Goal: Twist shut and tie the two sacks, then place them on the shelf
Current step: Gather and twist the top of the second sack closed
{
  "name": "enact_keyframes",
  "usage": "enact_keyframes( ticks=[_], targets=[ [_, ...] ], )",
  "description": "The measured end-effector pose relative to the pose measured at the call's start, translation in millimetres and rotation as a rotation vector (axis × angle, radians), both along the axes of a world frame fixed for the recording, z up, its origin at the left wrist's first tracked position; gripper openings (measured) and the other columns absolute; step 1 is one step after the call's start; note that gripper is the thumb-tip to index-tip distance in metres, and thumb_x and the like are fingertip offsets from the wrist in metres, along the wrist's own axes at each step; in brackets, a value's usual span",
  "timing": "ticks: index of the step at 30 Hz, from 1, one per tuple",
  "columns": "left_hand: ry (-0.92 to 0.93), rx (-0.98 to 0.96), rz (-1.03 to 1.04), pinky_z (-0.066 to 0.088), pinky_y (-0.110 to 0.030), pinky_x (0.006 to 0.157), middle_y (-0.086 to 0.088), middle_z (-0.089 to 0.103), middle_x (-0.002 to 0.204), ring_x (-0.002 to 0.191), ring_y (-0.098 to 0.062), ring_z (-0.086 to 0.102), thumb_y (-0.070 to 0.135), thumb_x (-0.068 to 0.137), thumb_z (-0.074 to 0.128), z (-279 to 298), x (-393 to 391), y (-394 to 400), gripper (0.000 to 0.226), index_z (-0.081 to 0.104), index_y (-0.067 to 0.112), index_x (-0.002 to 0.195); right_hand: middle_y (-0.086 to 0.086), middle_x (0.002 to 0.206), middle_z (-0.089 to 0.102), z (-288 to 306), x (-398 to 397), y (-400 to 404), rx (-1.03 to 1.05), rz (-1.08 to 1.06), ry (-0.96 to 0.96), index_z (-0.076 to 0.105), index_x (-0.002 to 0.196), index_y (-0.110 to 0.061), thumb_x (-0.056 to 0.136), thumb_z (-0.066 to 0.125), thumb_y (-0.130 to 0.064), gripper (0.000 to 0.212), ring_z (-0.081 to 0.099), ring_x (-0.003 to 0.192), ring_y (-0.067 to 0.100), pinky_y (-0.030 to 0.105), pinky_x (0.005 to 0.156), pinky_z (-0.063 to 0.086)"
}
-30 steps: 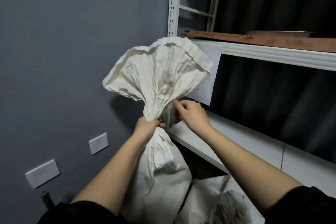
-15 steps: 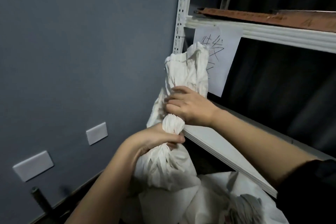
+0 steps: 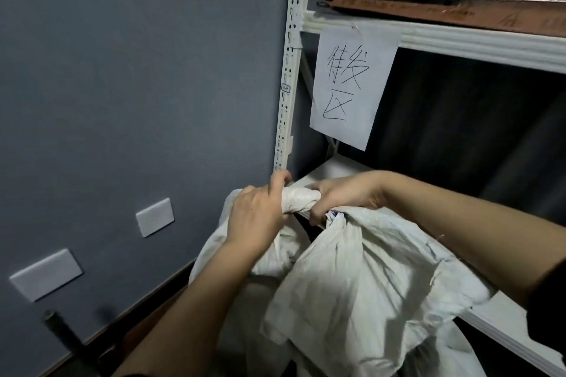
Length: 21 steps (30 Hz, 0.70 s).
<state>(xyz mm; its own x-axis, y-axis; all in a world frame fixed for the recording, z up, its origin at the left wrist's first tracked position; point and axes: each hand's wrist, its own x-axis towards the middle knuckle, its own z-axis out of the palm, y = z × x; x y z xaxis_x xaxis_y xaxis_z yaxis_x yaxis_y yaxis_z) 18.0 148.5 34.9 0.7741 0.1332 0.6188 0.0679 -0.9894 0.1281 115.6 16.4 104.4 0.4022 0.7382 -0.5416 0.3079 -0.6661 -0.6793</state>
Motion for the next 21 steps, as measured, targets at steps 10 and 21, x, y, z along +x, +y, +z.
enact_keyframes(
  ticks=[10, 21],
  targets=[
    [-0.123, 0.208, -0.103, 0.031, -0.023, 0.041, 0.004, 0.059, 0.056, 0.045, -0.019, 0.060, 0.065, 0.072, 0.046, -19, 5, 14, 0.046, 0.064, 0.026, 0.089, 0.000, 0.090, 0.061, -4, -6, 4, -0.079, 0.037, -0.137, 0.044, 0.121, -0.019, 0.081, 0.063, -0.003, 0.047, 0.061, 0.076, 0.012, 0.028, 0.072, 0.051],
    [0.137, -0.986, 0.099, 0.043, -0.031, 0.068, -0.003, 0.066, 0.084, 0.084, -0.023, 0.062, 0.048, 0.088, 0.047, -15, 15, 33, 0.034, 0.059, 0.018, 0.079, 0.014, 0.103, 0.066, -14, -60, 23, 0.514, 0.166, -1.642, 0.066, 0.101, -0.004, 0.079, 0.050, -0.024, 0.034, 0.064, 0.094, 0.032, 0.041, 0.079, 0.052]
  ],
)
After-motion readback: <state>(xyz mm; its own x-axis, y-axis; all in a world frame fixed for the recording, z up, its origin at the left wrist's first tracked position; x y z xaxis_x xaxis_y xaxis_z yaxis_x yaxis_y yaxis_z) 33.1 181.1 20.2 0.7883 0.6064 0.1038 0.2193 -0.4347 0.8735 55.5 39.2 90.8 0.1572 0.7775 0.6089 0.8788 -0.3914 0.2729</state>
